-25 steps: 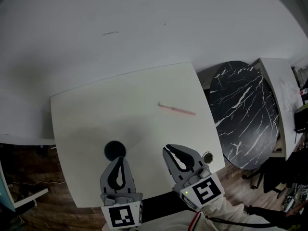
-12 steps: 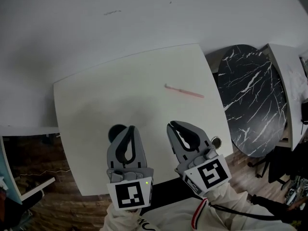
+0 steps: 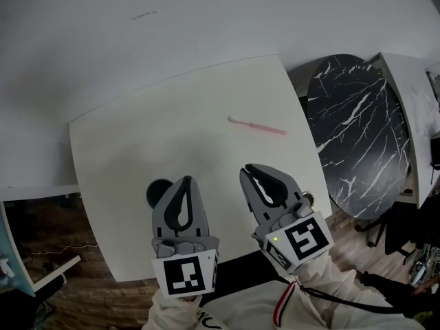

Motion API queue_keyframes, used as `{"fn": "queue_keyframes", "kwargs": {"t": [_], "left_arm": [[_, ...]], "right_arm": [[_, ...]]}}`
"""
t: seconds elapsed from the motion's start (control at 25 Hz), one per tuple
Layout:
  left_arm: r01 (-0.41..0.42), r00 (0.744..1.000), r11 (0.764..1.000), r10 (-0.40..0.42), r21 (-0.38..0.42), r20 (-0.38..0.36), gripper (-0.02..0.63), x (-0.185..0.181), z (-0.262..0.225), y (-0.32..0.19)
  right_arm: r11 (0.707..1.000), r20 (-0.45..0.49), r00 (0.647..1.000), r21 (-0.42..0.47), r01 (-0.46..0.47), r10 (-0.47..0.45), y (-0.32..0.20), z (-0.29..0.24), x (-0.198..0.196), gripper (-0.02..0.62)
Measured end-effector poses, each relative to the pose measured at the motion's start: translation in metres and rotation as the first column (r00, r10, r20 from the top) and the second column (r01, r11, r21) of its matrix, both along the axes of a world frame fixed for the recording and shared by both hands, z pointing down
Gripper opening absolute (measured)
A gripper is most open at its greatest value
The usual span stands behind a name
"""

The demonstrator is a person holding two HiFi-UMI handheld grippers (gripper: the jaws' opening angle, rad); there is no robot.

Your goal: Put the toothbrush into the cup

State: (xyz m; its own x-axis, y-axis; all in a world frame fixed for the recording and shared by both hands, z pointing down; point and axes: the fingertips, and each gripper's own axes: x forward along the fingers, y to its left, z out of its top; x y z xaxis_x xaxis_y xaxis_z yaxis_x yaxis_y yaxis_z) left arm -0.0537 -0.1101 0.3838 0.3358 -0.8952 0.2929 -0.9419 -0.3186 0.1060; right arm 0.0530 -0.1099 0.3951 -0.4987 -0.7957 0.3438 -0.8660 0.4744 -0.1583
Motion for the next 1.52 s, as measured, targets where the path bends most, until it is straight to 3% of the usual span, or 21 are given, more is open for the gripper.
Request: {"fn": "queue_keyframes", "kwargs": {"t": [0.52,0.8,1.0,1.08,1.24,1.52], "left_arm": [[-0.024,1.0,1.0,0.024,-0.019,-0.001,0.009,0.024,0.018,-0.022],[-0.048,0.999,0.999,0.048,-0.015,-0.003,0.009,0.055,0.036,-0.051],[-0.061,0.998,0.997,0.062,-0.047,0.021,0.009,0.07,0.061,-0.068],[-0.06,0.998,0.996,0.061,-0.064,0.018,0.009,0.074,0.069,-0.074],[-0.06,0.998,0.994,0.062,-0.091,0.012,0.009,0.082,0.084,-0.081],[-0.053,0.998,0.993,0.054,-0.107,0.008,0.009,0.088,0.101,-0.089]], "right_arm": [[0.998,-0.104,0.993,-0.005,0.059,-0.06,-0.037,0.019,0.029,0.083],[0.991,-0.166,0.977,-0.009,0.137,-0.137,-0.061,0.038,0.039,0.152],[0.973,-0.183,0.956,-0.089,0.215,-0.228,-0.077,0.057,0.042,0.152],[0.967,-0.202,0.947,-0.102,0.234,-0.25,-0.085,0.069,0.047,0.187],[0.938,-0.265,0.901,-0.145,0.314,-0.343,-0.095,0.091,0.049,0.209],[0.863,-0.376,0.777,-0.253,0.437,-0.504,-0.105,0.131,0.05,0.209]]}}
